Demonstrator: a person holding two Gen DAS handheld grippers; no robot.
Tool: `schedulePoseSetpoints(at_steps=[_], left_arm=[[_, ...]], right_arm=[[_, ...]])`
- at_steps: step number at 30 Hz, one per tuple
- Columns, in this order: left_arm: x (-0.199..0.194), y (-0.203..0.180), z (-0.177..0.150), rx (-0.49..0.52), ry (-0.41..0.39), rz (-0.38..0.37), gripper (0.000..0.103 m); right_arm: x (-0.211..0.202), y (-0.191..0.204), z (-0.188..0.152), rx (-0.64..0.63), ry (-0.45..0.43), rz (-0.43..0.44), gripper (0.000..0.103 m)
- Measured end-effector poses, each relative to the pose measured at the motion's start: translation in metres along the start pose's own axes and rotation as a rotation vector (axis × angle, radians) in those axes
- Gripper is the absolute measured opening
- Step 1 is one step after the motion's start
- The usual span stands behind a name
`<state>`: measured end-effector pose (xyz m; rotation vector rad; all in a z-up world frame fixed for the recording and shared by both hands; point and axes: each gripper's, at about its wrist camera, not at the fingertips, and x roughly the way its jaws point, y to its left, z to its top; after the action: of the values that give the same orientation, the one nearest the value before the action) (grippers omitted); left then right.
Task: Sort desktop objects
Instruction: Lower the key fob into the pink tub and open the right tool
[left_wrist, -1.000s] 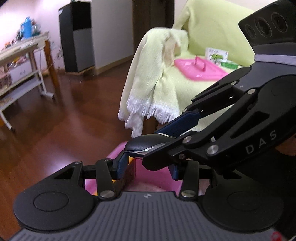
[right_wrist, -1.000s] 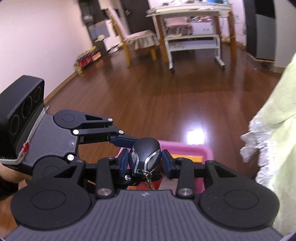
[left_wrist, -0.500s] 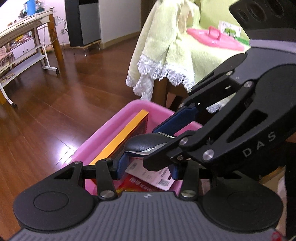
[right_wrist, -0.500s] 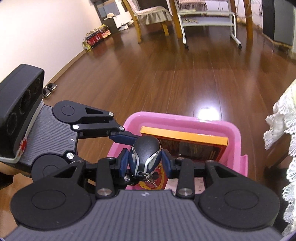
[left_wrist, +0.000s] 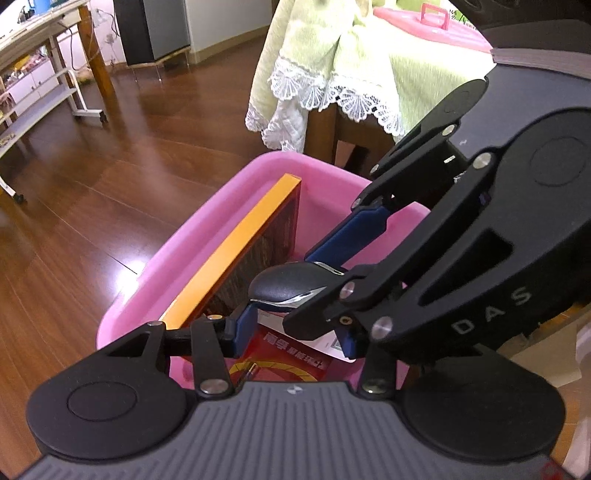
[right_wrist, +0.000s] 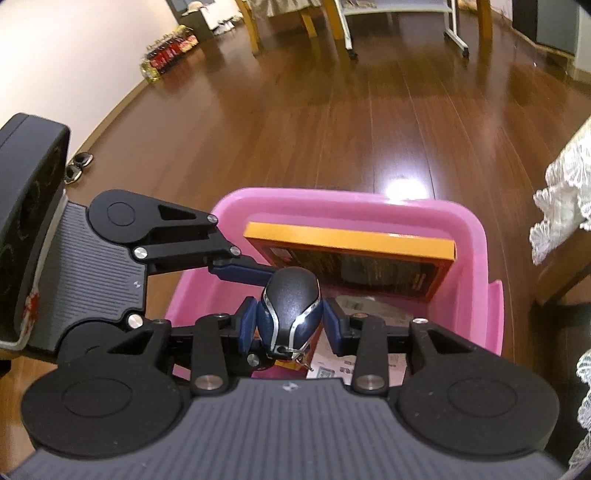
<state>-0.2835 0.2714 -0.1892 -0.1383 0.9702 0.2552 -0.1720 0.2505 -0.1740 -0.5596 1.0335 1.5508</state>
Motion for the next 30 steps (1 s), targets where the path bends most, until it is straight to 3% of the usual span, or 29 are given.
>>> schedulePoseSetpoints(at_steps=[6,17,30], left_arm=[[0.010,0.005,-0.003,-0.005,0.033,-0.007,0.048],[0.017,0.012,-0.012,0.017,0.113,0.030,0.048],[0.029,0.011,-0.010,0.025,0.165,0.013,0.048]], right_arm=[[0.017,-0.012,0.001,0.057,0.038,0.019,0.034],[0.045,-0.006,0.007,0.033,0.072,0.046,0.034],[0.064,-0.012,0.013,0.062,0.104,0.056,0.034]])
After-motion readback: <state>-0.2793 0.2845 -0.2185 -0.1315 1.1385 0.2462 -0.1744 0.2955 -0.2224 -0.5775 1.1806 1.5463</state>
